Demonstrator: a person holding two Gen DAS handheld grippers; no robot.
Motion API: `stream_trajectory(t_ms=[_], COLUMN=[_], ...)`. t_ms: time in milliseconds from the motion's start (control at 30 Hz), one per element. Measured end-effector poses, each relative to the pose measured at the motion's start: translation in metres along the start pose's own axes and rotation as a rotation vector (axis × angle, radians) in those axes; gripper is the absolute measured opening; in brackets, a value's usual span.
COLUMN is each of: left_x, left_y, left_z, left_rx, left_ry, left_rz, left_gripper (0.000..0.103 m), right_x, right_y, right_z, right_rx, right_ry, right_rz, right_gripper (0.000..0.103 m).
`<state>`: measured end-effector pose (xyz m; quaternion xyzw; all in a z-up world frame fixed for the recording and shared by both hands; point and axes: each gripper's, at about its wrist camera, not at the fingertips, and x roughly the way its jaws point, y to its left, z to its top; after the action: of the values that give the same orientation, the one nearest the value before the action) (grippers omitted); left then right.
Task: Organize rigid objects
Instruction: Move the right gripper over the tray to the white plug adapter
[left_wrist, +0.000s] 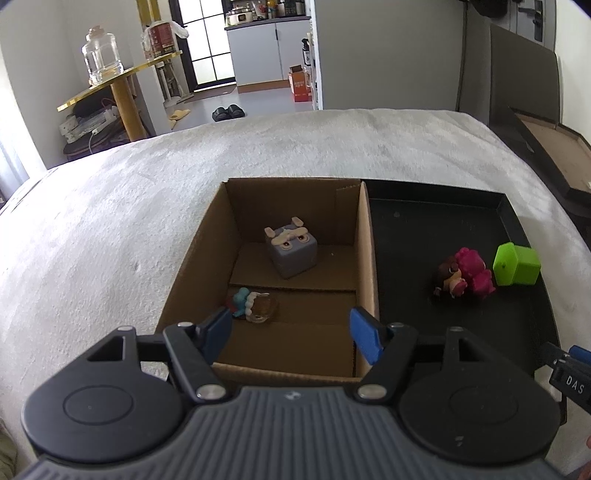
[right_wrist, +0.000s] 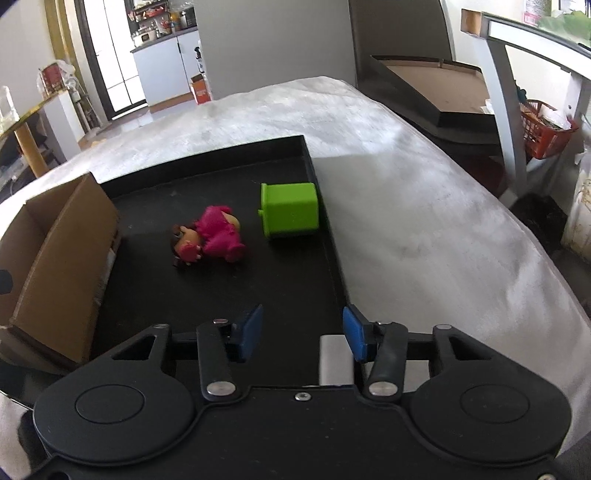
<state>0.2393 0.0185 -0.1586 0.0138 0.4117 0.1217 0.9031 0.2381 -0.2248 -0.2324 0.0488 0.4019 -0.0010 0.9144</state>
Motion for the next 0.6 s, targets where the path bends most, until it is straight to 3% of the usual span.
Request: stream_trajectory(t_ms=[333, 600], left_x=[0.002, 0.004], left_y=[-0.006, -0.008], left_z=[0.001, -0.001], left_rx=[0.012, 0.021], left_ry=[0.0, 0.006], left_rz=[0.019, 0.018], left_gripper=[0.07, 0.07], right_x=[0.012, 0.007], right_y=[-0.007, -0.008], right_z=[-0.007, -0.006], right_rx=[-0.004, -0.01], right_ry=[0.038, 0.013], right_rz=[-0.017, -0.011], right_gripper=[0.047, 0.036])
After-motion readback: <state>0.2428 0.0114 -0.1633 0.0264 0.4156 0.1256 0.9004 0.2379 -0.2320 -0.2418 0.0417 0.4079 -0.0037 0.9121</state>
